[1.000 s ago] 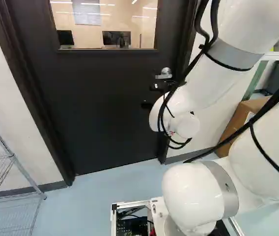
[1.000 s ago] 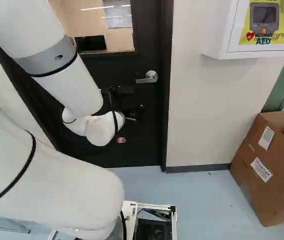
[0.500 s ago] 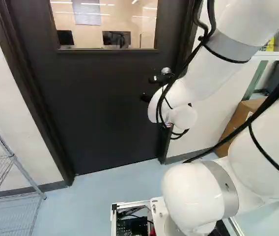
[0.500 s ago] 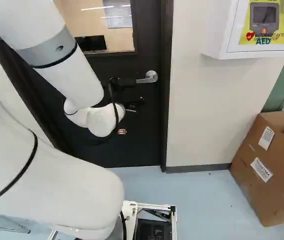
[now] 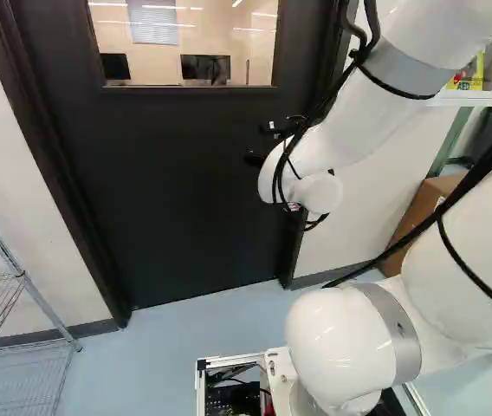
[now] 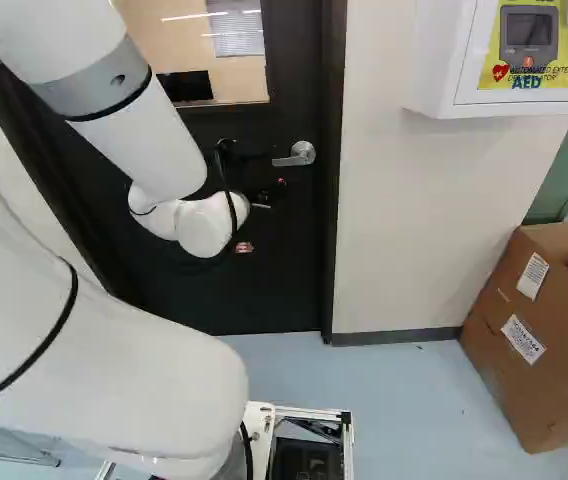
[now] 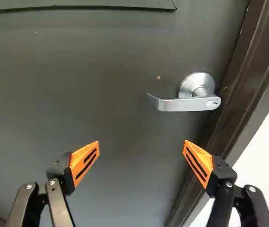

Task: Open the door and move inside

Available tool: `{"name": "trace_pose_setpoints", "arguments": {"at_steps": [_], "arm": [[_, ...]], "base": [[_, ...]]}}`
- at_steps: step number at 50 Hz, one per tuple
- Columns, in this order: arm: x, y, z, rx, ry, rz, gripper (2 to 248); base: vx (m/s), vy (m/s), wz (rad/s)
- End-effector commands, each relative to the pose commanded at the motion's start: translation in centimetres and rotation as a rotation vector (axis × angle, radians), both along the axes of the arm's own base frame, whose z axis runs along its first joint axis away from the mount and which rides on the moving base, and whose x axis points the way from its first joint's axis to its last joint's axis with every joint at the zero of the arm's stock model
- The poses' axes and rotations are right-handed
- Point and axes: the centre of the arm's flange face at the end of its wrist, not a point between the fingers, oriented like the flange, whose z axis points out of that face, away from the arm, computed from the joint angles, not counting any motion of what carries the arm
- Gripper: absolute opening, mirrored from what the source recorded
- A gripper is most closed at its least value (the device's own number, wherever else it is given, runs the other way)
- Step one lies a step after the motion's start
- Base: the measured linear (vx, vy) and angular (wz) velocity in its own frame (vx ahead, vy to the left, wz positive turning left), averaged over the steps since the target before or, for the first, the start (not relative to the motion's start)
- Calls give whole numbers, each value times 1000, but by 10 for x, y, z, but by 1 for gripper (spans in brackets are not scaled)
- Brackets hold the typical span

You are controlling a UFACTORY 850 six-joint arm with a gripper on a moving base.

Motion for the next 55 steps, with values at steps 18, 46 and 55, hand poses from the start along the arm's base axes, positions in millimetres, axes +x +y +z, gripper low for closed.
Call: {"name": "trace_pose_setpoints", "arguments": {"at_steps": [18,46,55], "arm": [[16,3,19,1,-41,8,247],[41,8,49,3,-102,18,247],[50,9,58,3,-107,20,247]], "base": [[0,0,0],[0,0,0],[0,0,0]]}}
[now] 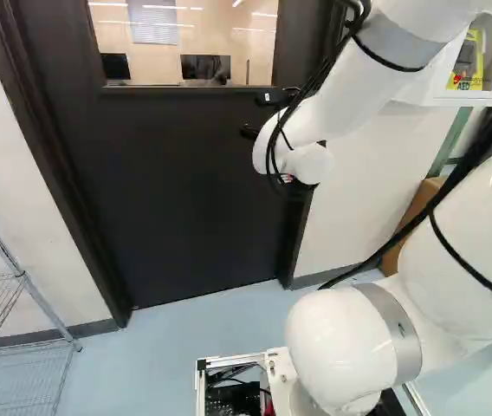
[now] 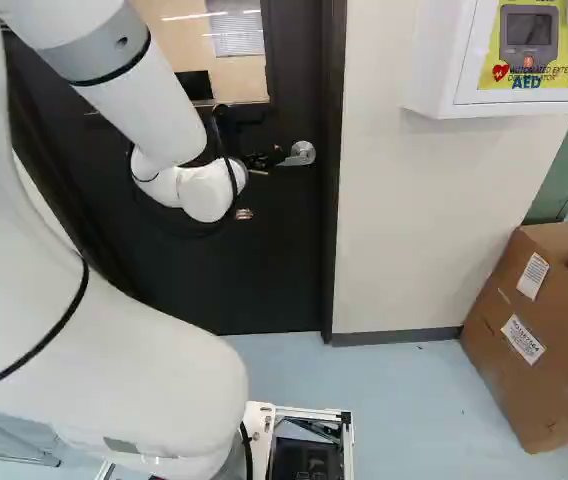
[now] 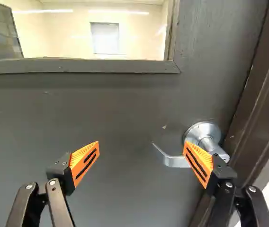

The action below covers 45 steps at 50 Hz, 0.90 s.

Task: Open the door and move inside

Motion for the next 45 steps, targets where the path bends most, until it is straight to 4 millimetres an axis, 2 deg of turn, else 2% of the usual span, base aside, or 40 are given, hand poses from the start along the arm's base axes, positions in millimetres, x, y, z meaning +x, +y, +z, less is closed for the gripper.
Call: {"name": "trace_pose_setpoints", "arguments": {"at_steps": [30,45], "arm": [[22,3,16,-4,93,5,247],[23,3,5,-5,121,5,247]], "base": [[0,0,0],[0,0,0]]}}
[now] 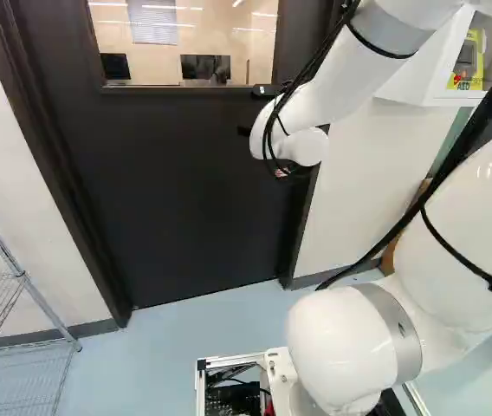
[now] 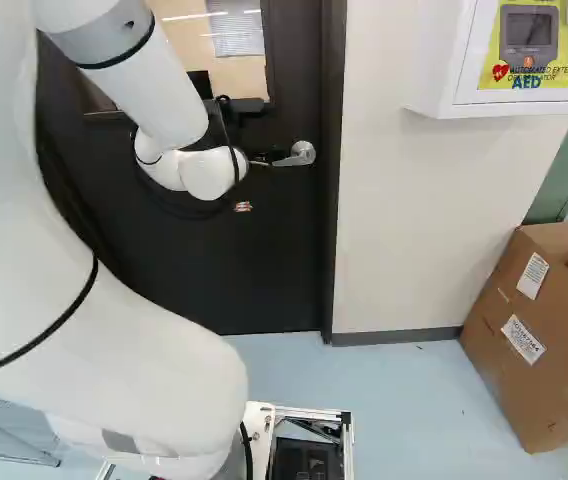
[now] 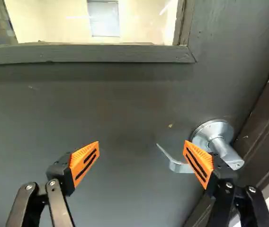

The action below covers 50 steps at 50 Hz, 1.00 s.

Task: Open the door and move inside

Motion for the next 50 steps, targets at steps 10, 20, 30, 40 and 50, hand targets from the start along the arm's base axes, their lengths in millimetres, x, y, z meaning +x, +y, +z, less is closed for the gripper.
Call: {"name": "trace_pose_setpoints", "arguments": {"at_steps": [10,20,30,40,50], "arm": [[1,0,-10,-1,23,0,247],[2,0,-20,-2,47,0,247],[3,0,-31,-3,71,0,247],[5,0,-41,-4,95,0,247],[6,0,-51,-5,119,0,247]], "base": [[0,0,0],[0,0,0],[0,0,0],[0,0,0],[0,0,0]]}}
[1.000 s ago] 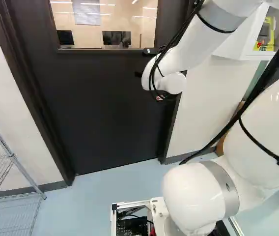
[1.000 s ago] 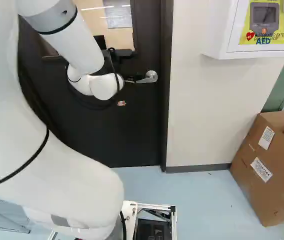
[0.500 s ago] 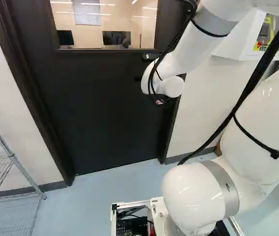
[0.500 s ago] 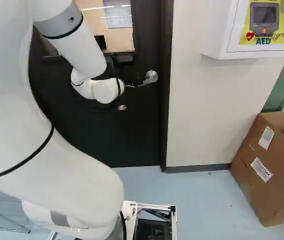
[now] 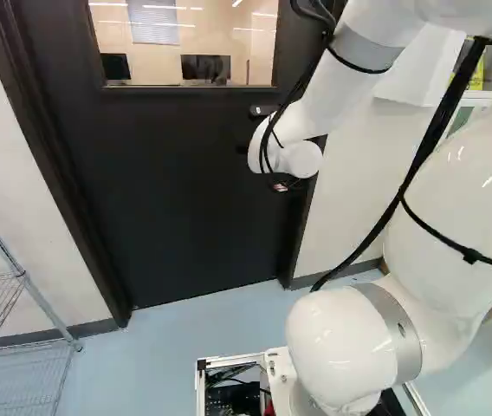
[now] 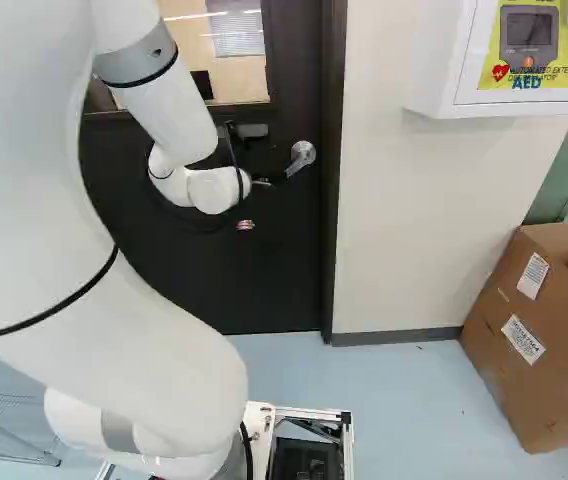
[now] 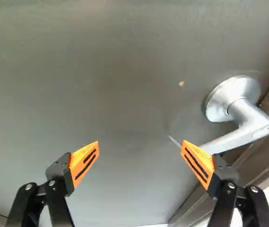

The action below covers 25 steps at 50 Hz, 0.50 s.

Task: Open the door and move inside

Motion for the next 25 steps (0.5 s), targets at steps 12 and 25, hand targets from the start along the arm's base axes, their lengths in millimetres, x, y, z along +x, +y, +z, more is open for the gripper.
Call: {"name": "trace_pose_setpoints", "arguments": {"at_steps": [12,25], "arm": [[2,0,-12,-1,29,0,247],[4,0,-26,-3,60,0,247]], "base": [[0,0,0],[0,0,0]]}}
